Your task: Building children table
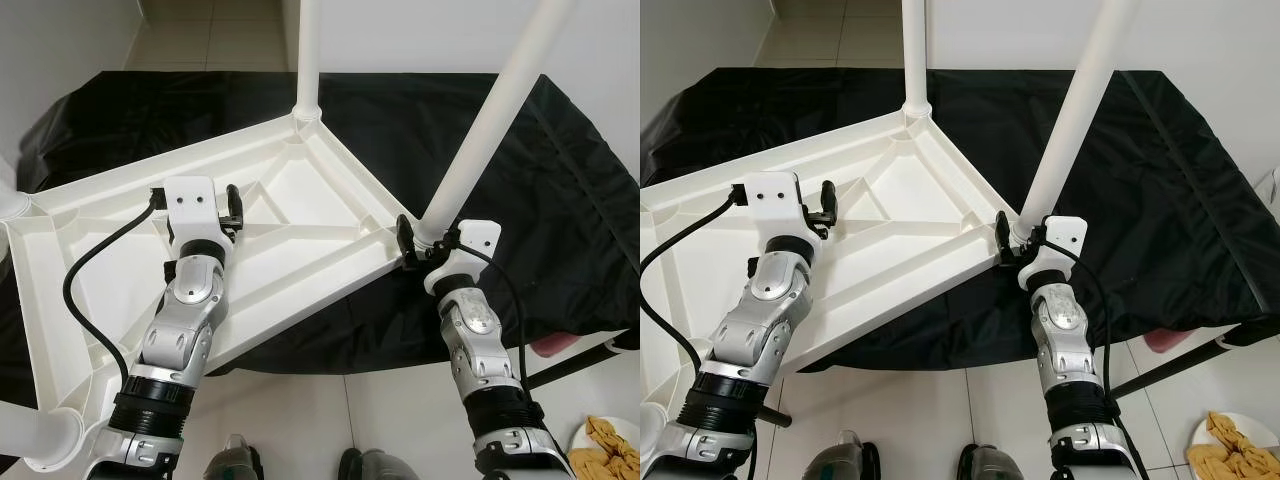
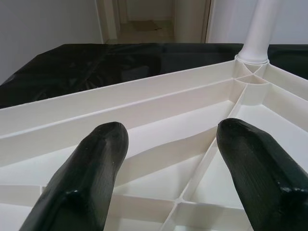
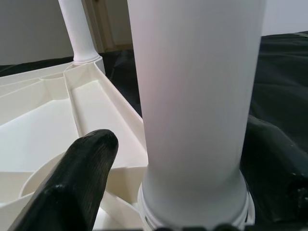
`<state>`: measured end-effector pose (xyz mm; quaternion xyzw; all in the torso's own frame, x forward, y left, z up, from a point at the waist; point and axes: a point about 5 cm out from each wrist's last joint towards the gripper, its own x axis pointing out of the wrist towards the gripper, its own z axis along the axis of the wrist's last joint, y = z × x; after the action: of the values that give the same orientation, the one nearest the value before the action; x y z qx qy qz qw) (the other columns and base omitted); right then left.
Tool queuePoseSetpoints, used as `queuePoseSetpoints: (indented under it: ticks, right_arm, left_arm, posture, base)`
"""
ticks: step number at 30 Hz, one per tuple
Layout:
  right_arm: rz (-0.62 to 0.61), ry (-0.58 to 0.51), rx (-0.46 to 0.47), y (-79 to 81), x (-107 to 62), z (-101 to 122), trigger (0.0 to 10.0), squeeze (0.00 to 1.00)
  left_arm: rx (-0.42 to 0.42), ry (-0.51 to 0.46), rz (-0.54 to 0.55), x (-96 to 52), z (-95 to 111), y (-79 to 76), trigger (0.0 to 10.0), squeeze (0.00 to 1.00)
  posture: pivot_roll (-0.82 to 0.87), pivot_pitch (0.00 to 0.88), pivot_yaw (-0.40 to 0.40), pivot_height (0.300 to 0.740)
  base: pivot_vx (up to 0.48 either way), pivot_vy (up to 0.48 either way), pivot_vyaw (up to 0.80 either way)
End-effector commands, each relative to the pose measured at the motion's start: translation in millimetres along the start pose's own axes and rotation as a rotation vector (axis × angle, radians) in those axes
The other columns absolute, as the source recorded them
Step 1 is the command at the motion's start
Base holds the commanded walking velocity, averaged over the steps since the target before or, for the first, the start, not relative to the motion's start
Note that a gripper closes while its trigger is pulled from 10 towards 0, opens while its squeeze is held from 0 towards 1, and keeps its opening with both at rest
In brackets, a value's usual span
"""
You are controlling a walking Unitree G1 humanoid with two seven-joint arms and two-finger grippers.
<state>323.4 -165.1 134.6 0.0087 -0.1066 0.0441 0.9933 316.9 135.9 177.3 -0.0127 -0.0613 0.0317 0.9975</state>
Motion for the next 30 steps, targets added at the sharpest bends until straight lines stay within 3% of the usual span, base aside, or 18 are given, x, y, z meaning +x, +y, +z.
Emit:
queuePoseSetpoints:
  ticks: [1, 10, 17, 22, 30]
  right_arm:
    - [-0.02, 0.022, 0.0, -3.2, 0.0, -3.9, 10.0, 0.0]
    - [-0.021, 0.019, 0.003, -1.9, 2.8, -3.7, 10.0, 0.0]
    - [-0.009, 0.016, 0.004, -1.0, 2.8, -2.0, 10.0, 0.0]
    - [0.0, 0.016, -0.002, -4.0, 2.3, -0.8, 10.0, 0.0]
    - [0.004, 0.023, -0.013, -4.3, 2.8, -2.4, 10.0, 0.0]
  left_arm:
    - [0.004, 0.009, -0.203, 0.4, -2.7, -10.5, 10.0, 0.0]
    - [0.004, 0.005, -0.206, 3.1, -1.3, -10.2, 10.0, 0.0]
    - [0.02, 0.016, -0.236, -3.9, -4.5, -10.0, 10.0, 0.0]
    - [0.128, -0.026, -0.149, -5.4, -3.4, 3.9, 10.0, 0.0]
    - [0.217, -0.033, -0.099, -0.8, -5.8, 16.0, 10.0, 0.0]
  posture:
    - [0.04, 0.056, 0.002, 0.74]
    - [0.04, 0.059, 0.0, 0.74]
    - [0.04, 0.064, -0.004, 0.74]
    - [0.04, 0.062, -0.003, 0.74]
    - [0.03, 0.053, -0.006, 0.74]
  base:
    - [0.0, 0.0, 0.0]
    - [0.0, 0.0, 0.0]
    - [0.0, 0.0, 0.0]
    - [0.0, 0.0, 0.0]
    - [0.0, 0.0, 0.0]
